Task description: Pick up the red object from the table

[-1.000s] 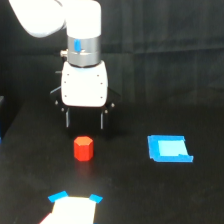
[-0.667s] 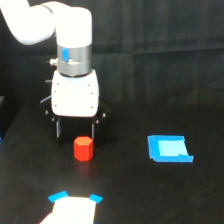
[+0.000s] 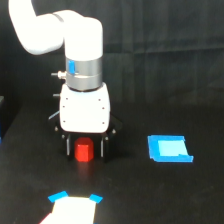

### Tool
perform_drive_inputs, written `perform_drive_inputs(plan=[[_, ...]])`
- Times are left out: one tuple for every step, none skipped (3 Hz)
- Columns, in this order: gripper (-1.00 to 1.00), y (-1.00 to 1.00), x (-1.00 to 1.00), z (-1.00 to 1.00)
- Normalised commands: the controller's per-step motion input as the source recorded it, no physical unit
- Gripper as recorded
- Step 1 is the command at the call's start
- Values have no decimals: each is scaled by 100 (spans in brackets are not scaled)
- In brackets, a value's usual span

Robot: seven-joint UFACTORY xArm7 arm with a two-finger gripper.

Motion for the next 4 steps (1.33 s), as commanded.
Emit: perform_drive_inputs(plan=[[-100, -91, 100, 100], [-70, 34, 100, -54], [-53, 67, 17, -36], [100, -26, -73, 1]])
